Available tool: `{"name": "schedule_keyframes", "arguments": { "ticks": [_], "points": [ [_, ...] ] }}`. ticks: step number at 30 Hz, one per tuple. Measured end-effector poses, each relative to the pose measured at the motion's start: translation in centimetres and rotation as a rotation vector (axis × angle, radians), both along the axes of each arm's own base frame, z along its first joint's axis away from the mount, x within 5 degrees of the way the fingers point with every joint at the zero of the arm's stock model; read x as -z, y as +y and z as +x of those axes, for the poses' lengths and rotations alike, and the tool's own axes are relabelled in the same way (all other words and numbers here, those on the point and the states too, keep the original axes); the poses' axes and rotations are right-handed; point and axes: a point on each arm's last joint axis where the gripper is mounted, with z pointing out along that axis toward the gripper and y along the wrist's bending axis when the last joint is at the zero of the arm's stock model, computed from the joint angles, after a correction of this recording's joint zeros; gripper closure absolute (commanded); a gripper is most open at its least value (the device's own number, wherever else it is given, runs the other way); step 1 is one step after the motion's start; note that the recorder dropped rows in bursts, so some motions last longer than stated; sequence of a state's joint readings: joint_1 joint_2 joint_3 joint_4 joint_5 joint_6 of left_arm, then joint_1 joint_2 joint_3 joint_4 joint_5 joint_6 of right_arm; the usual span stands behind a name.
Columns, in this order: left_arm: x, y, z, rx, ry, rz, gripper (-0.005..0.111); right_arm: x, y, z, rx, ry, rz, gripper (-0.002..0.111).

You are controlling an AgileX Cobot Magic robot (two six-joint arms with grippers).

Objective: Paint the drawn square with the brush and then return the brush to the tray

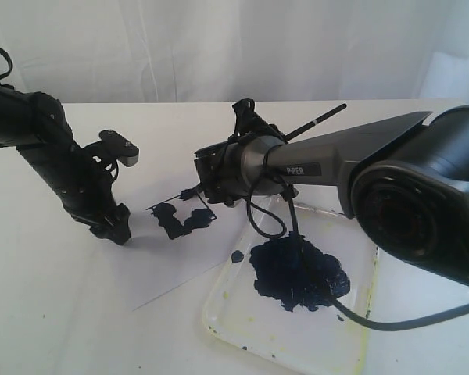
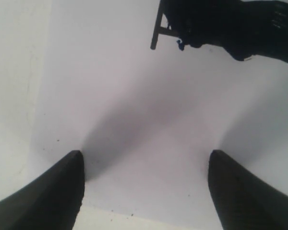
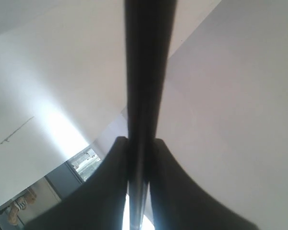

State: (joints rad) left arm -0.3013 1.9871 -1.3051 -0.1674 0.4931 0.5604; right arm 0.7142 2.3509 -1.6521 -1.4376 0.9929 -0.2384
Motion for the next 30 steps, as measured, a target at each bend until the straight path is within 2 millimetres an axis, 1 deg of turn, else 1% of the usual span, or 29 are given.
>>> {"name": "schedule_keyframes", "arguments": {
  "ticks": [20, 27, 30],
  "points": [
    [0.0, 0.0, 0.0, 0.0, 0.0, 0.0, 0.033, 0.09, -0.27, -0.17, 0.001, 0.046, -0.071, 0.108],
    [0.0, 0.0, 0.0, 0.0, 0.0, 0.0, 0.033, 0.16, -0.35, -0.25, 0.011, 0.057, -0.073, 0.108],
    [0.0, 0.0, 0.0, 0.0, 0.0, 0.0, 0.033, -0.12, -0.37, -0.28, 0.011, 0.056, -0.069, 0.108]
  ]
}}
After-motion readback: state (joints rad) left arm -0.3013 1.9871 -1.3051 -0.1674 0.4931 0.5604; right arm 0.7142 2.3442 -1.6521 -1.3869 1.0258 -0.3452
